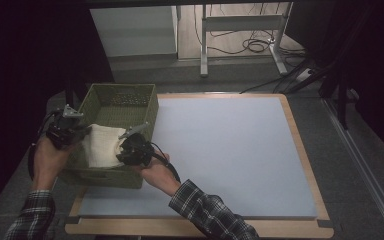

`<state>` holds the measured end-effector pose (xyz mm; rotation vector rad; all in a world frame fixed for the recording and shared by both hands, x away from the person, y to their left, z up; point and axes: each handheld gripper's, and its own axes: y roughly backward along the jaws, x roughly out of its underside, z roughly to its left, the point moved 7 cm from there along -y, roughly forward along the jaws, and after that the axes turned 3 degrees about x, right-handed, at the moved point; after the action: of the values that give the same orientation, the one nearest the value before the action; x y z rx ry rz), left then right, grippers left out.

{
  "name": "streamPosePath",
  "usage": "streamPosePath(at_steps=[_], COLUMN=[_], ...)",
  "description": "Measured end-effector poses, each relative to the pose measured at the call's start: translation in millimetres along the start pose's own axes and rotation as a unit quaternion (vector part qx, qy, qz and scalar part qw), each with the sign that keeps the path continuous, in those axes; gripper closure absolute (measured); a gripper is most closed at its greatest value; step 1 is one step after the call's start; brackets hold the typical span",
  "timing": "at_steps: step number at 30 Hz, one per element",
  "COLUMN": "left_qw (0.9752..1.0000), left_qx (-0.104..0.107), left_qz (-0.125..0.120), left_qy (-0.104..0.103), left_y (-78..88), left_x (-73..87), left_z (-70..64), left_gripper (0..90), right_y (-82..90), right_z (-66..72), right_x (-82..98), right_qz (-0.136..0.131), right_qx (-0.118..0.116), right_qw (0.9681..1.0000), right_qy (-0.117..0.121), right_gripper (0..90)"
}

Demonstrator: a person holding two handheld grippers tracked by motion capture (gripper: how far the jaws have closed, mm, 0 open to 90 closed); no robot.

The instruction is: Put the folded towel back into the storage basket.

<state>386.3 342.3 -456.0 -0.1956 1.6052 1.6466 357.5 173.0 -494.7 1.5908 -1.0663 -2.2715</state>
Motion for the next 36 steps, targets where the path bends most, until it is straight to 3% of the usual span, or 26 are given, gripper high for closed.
streamPosePath(at_steps=[6, 16, 19, 21, 23, 26, 30, 36], left_qw=[0.9996, 0.998, 0.9976, 0.9977, 0.9983, 0.9991, 0.9995, 0.9994], left_qx=[0.01, 0.022, 0.029, 0.027, 0.016, 0.024, 0.018, 0.031], left_qz=[0.024, 0.051, 0.058, 0.057, 0.051, 0.034, 0.025, 0.013], left_qy=[-0.011, -0.031, -0.026, -0.025, -0.024, -0.008, -0.005, 0.013], left_y=[-18.1, -51.1, -60.6, -64.9, -65.9, -62.8, -58.1, -54.2], left_x=[6.5, 4.6, 5.9, 6.2, 4.9, 1.8, -1.2, -6.4], left_z=[-6.6, -23.6, -25.5, -26.0, -24.7, -24.0, -23.0, -24.7], left_gripper=[80.1, 79.5, 77.0, 69.2, 62.0, 54.4, 48.2, 40.2], right_y=[-6.0, -3.6, -4.6, -2.9, 1.4, 9.5, 17.5, 22.7], right_z=[6.2, 7.0, 7.8, 9.1, 7.5, 1.8, -5.2, -9.5], right_x=[5.2, 9.9, 9.6, 8.1, 5.0, -1.0, -4.7, -2.5], right_qz=[0.016, 0.027, 0.027, 0.023, 0.014, 0.0, -0.013, -0.016], right_qx=[0.009, 0.043, 0.042, 0.037, 0.04, 0.046, 0.048, 0.063], right_qw=[0.9998, 0.9987, 0.9987, 0.999, 0.9991, 0.9989, 0.9987, 0.9969], right_qy=[-0.002, 0.0, 0.001, 0.002, 0.005, 0.006, 0.014, 0.045], right_gripper=[81.9, 81.0, 77.0, 69.5, 67.9, 66.1, 62.9, 57.3])
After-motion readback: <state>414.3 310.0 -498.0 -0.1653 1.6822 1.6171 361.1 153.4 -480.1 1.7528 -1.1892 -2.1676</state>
